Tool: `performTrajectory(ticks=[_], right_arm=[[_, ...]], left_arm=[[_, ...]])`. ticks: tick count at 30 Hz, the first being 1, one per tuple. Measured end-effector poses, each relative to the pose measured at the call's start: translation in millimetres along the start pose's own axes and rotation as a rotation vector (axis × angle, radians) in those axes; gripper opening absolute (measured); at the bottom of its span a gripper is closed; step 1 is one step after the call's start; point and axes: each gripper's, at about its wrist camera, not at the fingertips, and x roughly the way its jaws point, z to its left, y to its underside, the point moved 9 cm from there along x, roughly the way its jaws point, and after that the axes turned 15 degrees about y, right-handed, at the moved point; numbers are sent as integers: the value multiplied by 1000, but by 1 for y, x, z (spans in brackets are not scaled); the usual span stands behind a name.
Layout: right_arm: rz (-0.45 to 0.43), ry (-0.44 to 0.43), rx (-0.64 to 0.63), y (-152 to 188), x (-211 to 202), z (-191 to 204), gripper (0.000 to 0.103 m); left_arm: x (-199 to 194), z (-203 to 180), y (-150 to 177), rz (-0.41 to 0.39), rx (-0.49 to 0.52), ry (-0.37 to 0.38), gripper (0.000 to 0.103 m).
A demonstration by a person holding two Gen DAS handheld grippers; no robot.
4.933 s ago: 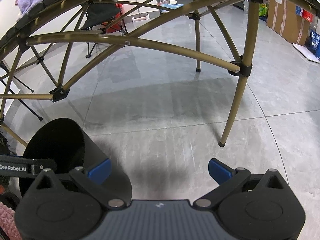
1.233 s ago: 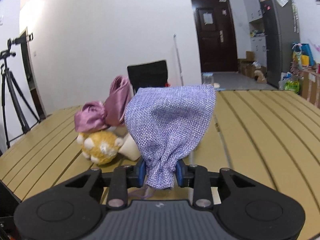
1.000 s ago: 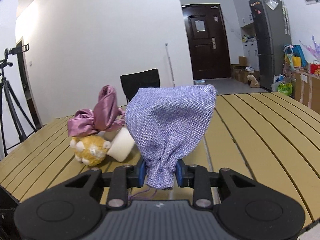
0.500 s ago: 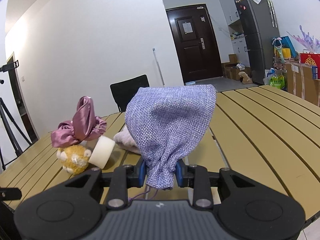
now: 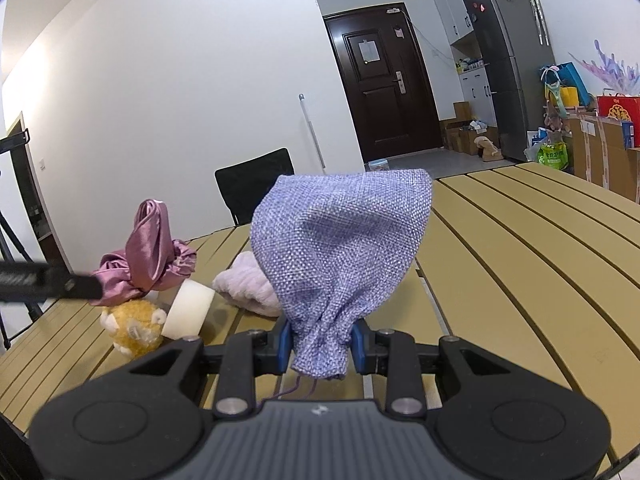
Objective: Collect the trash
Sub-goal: 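Reach the left tool to the pink satin bow and grasp it, then carry the purple bag and pink satin bow down over the black bin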
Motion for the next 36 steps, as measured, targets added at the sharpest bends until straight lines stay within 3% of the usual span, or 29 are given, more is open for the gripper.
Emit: performTrajectory(ticks=[6, 9, 14, 16, 18, 21, 36], right_arm=[[9, -4, 14, -3, 8, 1, 28], [14, -12, 23, -3, 12, 2, 28], [26, -20, 25, -2, 16, 4, 28], [28, -23, 23, -3, 16, 3, 28], [31, -27, 20, -3, 17, 3, 28], [34, -30, 17, -3, 18, 1, 28], [16, -88, -17, -5, -1, 2, 28]], left_arm=[[38, -7, -11, 31, 56, 24, 103], [61, -2, -7, 68, 82, -6, 103], [82, 7, 2, 98, 57, 4, 103], [85, 8, 6, 105, 54, 4, 93], [85, 9, 8, 118, 25, 45, 60], [81, 9, 8, 101, 20, 57, 48], [12, 12, -4, 5, -16, -20, 44]])
